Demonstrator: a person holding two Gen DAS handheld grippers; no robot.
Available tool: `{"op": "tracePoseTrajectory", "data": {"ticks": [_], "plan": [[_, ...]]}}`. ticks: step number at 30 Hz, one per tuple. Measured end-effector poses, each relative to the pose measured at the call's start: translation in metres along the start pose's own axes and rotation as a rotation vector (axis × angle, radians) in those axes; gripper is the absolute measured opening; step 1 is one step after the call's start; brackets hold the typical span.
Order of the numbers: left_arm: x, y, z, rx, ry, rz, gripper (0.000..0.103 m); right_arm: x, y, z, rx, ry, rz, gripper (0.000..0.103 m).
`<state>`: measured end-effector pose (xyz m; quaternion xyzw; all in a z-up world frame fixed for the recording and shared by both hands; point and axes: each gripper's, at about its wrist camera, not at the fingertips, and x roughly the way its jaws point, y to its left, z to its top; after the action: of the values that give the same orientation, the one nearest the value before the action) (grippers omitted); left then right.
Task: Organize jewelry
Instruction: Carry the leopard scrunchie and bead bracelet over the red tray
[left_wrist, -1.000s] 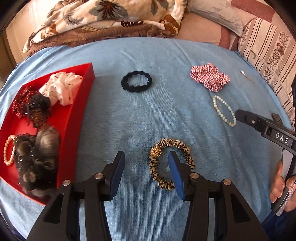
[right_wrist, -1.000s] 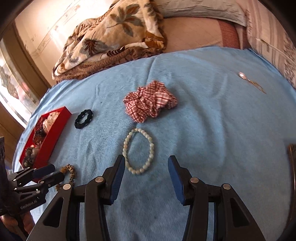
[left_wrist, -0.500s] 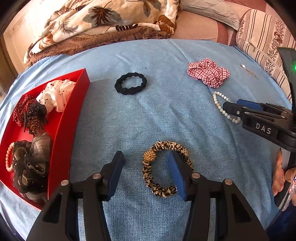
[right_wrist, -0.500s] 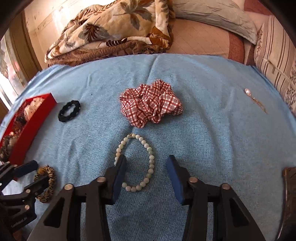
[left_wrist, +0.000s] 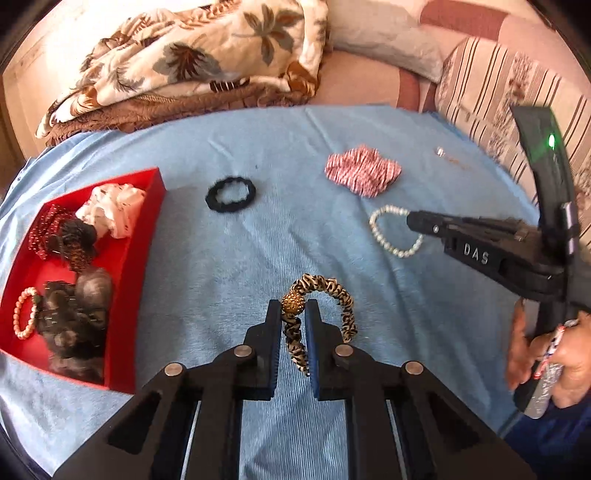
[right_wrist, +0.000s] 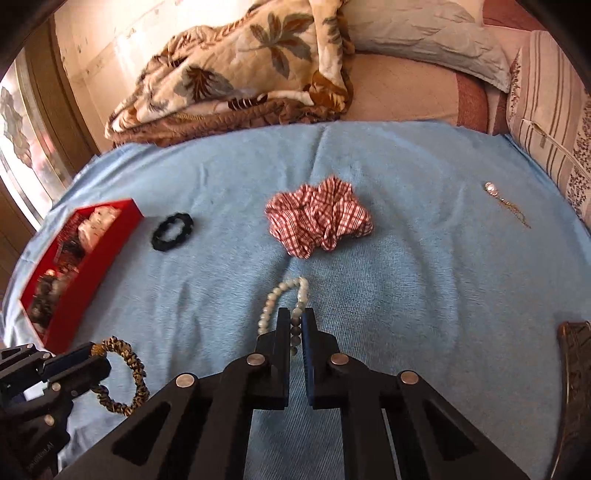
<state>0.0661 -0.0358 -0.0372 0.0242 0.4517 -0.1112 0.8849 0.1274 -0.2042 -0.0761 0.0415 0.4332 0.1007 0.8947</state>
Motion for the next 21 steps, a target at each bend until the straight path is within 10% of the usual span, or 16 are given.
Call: {"op": "tracePoseTrajectory", "data": {"ticks": [21], "plan": [[-0.112,0.055,-0.016,-0.139,-0.168,0.072,0.012,-0.112,0.057,-0.001,-0.062,-0.146,0.101,0.007]]}}
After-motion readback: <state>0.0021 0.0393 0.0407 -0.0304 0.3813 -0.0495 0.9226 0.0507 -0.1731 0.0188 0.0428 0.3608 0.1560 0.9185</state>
